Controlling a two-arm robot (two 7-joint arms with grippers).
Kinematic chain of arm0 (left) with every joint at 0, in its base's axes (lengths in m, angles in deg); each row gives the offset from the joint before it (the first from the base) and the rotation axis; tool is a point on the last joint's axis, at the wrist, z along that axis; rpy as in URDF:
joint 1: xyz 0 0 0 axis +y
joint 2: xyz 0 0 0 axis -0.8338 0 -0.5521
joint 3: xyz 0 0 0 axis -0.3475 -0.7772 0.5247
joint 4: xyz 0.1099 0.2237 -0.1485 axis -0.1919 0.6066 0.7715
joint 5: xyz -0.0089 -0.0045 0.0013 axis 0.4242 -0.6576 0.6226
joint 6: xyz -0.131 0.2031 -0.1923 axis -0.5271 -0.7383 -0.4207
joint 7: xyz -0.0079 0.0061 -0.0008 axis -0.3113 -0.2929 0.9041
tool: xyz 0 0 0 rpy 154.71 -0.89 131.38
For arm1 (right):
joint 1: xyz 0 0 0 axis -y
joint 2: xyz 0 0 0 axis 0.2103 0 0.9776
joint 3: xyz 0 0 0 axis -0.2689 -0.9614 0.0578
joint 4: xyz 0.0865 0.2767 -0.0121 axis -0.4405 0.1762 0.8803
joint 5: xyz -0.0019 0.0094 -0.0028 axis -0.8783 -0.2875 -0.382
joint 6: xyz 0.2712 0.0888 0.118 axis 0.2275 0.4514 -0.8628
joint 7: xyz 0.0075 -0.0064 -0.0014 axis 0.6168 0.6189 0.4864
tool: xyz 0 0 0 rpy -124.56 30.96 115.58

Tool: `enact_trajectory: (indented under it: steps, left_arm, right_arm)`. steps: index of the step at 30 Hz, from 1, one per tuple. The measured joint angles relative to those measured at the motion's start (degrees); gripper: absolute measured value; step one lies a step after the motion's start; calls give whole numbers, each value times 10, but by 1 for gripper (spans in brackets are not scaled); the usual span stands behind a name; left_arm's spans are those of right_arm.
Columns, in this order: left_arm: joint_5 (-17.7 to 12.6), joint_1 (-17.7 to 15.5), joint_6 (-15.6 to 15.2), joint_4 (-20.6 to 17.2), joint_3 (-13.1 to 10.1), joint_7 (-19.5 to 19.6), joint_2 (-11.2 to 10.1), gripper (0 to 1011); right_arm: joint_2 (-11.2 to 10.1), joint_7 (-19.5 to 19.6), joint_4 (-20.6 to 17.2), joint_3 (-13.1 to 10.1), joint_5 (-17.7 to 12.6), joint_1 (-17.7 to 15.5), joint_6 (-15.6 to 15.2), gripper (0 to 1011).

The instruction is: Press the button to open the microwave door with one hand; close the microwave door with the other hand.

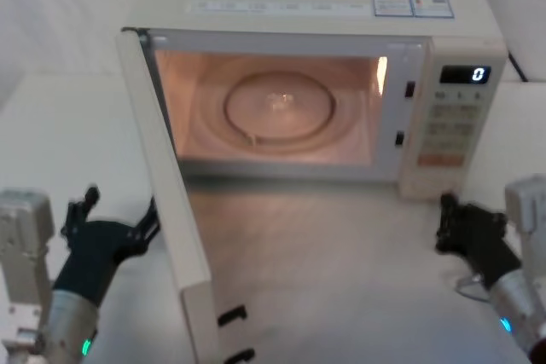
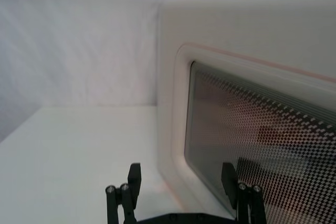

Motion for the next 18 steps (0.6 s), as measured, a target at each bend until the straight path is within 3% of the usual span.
enact_trajectory:
  steps: [5,9,18]
  left_arm:
    - [0,0,0,0,0,0,0,1001]
    - [0,0,0,0,0,0,0,1001]
    - [0,0,0,0,0,0,0,1001]
  right_arm:
    - [-19,-29,-6,10,-8,-3,5,28]
    - [-35,-49,-10,20,-14,-3,9,153]
    - [-44,-51,-10,28,-23,-2,13,395]
